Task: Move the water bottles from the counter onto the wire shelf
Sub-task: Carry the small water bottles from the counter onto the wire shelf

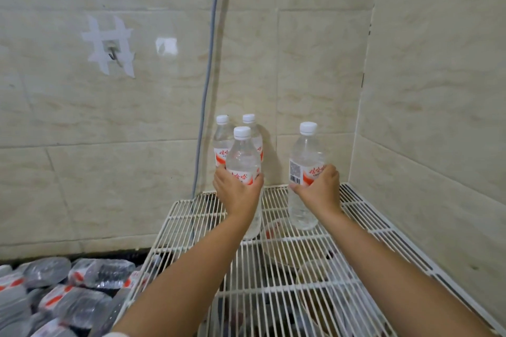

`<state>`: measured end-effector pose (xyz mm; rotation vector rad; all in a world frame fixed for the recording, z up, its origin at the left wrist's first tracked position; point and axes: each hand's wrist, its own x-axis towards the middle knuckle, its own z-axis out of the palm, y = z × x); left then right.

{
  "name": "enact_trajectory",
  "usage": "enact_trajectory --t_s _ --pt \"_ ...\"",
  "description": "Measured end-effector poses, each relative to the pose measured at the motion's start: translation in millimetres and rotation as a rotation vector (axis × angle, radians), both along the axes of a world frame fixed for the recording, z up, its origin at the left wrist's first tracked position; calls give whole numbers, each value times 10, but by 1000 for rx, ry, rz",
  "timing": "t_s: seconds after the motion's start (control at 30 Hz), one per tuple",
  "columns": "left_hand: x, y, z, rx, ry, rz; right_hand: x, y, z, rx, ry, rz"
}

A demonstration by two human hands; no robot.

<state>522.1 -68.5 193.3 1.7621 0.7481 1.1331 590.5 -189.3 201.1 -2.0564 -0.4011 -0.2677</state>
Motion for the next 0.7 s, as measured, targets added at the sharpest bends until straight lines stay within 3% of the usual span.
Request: enact_trajectory --t_s 0.33,0.53,0.7 --pt "793 -271 306 98 79 -134 506 -163 162 51 -32 -106" --pt "1308 -230 223 62 158 8 869 -99 178 36 -54 -116" --pt "1458 -241 128 86 170 9 1067 -21 153 39 -50 -60"
